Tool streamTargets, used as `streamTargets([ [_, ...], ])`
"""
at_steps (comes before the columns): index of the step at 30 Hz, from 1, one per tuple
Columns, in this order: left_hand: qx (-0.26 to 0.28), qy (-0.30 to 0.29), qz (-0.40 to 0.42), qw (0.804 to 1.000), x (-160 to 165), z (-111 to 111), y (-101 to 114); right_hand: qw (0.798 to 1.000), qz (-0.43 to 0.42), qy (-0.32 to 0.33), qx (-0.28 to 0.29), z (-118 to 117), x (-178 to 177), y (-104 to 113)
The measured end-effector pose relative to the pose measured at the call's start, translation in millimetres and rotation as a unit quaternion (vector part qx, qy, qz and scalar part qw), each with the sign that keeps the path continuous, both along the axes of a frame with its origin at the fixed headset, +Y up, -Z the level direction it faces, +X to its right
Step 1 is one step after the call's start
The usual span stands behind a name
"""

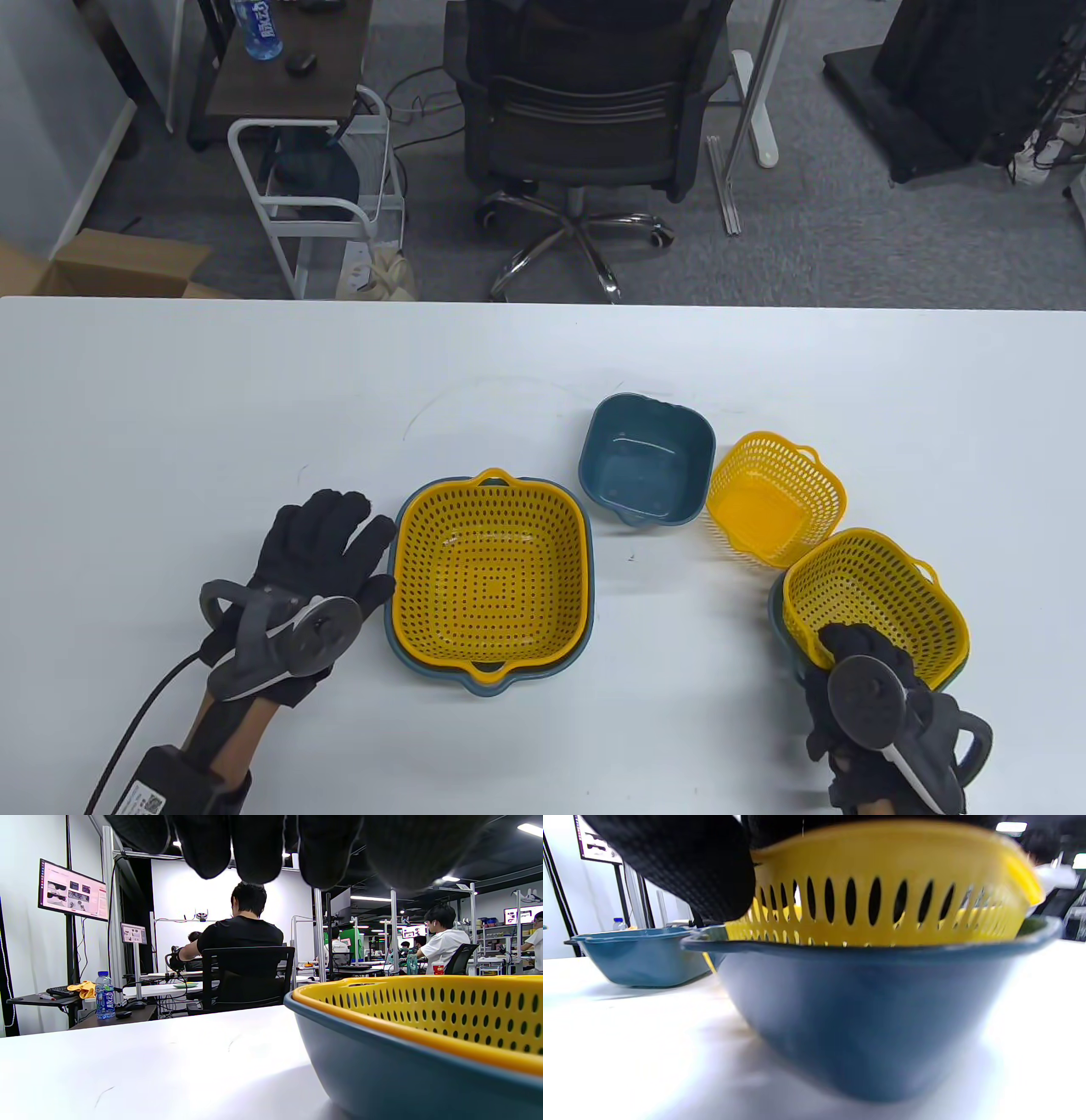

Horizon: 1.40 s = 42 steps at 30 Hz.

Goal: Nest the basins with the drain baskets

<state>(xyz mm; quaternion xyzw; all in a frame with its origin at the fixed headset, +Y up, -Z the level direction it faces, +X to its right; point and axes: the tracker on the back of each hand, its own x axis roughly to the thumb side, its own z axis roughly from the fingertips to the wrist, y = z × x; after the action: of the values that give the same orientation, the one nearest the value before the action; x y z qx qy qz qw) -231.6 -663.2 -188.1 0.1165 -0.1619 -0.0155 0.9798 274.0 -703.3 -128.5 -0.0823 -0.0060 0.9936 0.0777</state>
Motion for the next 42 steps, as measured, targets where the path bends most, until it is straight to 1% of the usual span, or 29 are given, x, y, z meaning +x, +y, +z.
streamTargets([
  [4, 0.000, 0.002, 0.000, 1.000, 0, 0, 0, 0.997, -0.073, 0.023, -0.029, 0, 4, -5],
  [6, -0.002, 0.003, -0.001, 1.000, 0, 0, -1, 0.996, -0.080, 0.025, -0.035, -1, 3, -10],
  [9, -0.006, 0.005, -0.006, 1.000, 0, -1, -3, 0.998, -0.026, 0.027, -0.052, -4, -2, -17],
  [10, -0.007, 0.006, -0.008, 1.000, -1, -2, -4, 0.998, 0.005, 0.033, -0.057, -5, -6, -21],
  [12, -0.011, 0.010, -0.012, 1.000, -2, -3, -7, 0.997, 0.041, 0.032, -0.054, -7, -10, -26],
  [15, -0.019, 0.016, -0.014, 1.000, -5, -7, -13, 0.996, 0.065, 0.030, -0.055, -9, -15, -34],
  [18, -0.028, 0.026, -0.019, 0.999, -10, -11, -19, 0.994, 0.100, 0.022, -0.042, -10, -18, -40],
  [23, -0.047, 0.042, -0.020, 0.998, -20, -19, -30, 0.993, 0.121, 0.020, -0.003, -8, -18, -43],
  [25, -0.051, 0.046, -0.020, 0.997, -22, -20, -32, 0.990, 0.136, 0.012, 0.033, -5, -17, -37],
  [26, -0.051, 0.045, -0.020, 0.997, -22, -21, -32, 0.987, 0.146, 0.006, 0.060, -3, -16, -32],
  [27, -0.043, 0.043, -0.018, 0.998, -23, -20, -31, 0.987, 0.143, 0.004, 0.074, -3, -16, -24],
  [29, -0.035, 0.047, -0.016, 0.998, -23, -20, -29, 0.987, 0.135, 0.000, 0.084, -3, -15, -14],
  [33, -0.037, 0.045, -0.015, 0.998, -22, -20, -28, 0.981, 0.146, 0.024, 0.126, -3, -28, 20],
  [34, -0.038, 0.045, -0.017, 0.998, -22, -20, -29, 0.979, 0.145, 0.037, 0.139, -4, -37, 30],
  [36, -0.041, 0.046, -0.019, 0.998, -22, -21, -30, 0.975, 0.143, 0.065, 0.154, -6, -57, 43],
  [38, -0.044, 0.046, -0.020, 0.998, -22, -21, -30, 0.972, 0.144, 0.089, 0.165, -8, -77, 52],
  [39, -0.045, 0.047, -0.020, 0.998, -22, -21, -30, 0.966, 0.149, 0.114, 0.178, -10, -99, 59],
  [40, -0.046, 0.047, -0.020, 0.998, -22, -21, -30, 0.964, 0.149, 0.129, 0.181, -12, -111, 61],
  [42, -0.047, 0.047, -0.021, 0.998, -22, -21, -30, 0.955, 0.149, 0.173, 0.188, -14, -147, 65],
])
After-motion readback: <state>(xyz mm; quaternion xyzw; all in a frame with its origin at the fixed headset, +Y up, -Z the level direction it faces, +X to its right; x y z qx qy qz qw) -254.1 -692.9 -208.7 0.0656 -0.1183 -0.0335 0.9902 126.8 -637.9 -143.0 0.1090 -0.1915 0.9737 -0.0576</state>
